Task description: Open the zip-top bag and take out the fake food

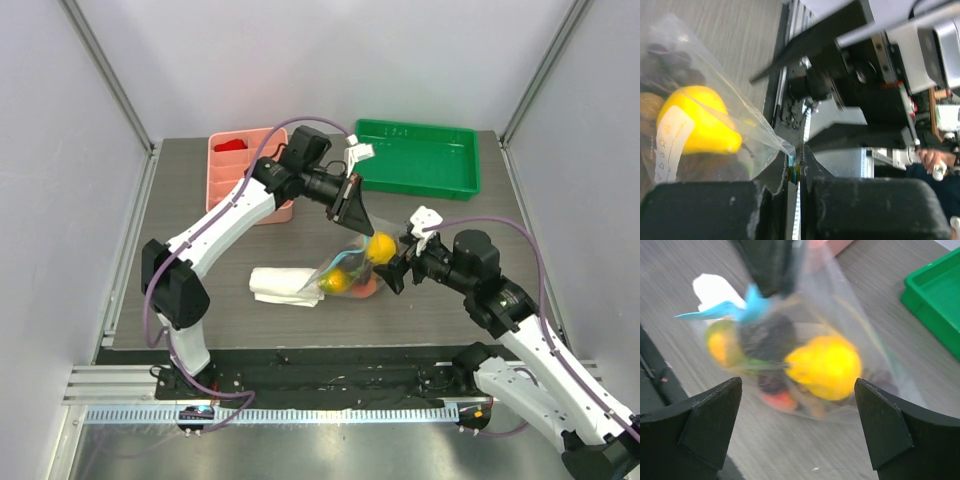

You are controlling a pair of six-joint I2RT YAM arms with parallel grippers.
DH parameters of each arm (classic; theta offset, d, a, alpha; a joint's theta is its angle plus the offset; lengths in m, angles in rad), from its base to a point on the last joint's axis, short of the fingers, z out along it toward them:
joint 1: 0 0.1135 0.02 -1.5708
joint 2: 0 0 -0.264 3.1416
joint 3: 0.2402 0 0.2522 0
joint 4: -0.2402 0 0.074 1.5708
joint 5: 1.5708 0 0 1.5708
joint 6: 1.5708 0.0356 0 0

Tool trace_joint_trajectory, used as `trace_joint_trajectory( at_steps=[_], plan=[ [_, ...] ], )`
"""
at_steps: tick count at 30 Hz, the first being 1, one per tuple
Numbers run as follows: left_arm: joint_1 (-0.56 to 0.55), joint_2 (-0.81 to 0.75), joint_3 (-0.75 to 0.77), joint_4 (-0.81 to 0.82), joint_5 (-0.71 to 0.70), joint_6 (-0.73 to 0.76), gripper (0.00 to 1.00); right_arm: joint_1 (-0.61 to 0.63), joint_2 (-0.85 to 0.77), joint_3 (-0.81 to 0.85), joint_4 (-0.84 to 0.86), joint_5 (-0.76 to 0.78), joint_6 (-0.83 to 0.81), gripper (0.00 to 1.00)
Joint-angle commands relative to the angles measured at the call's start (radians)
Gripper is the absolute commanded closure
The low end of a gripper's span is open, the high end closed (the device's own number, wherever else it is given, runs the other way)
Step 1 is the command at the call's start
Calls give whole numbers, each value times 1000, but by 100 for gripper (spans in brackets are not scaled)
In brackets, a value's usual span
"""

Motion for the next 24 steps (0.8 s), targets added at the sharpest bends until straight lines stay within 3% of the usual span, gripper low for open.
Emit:
trace_joint_trajectory(
  at_steps=[1, 3, 6, 10, 15, 24],
  plan=[
    [-2, -26, 61, -185, 116, 172, 100, -47, 64, 54, 26, -77, -226, 0],
    [-2, -23, 61, -212, 125, 223, 100, -102, 90, 75, 27, -115, -265, 0],
    [-2, -6, 93, -279, 174, 286, 100, -213, 154, 116, 8, -316, -392, 0],
    [-2, 7, 134, -341, 193, 350, 100, -234, 254, 218, -25, -384, -507, 0],
    [-2, 26, 150, -417, 199, 418, 100, -251, 438, 420, -334, -589, -756, 2],
    [-2, 18, 127, -375, 220, 369, 100, -204, 464, 417, -344, -731, -742, 1]
  ],
)
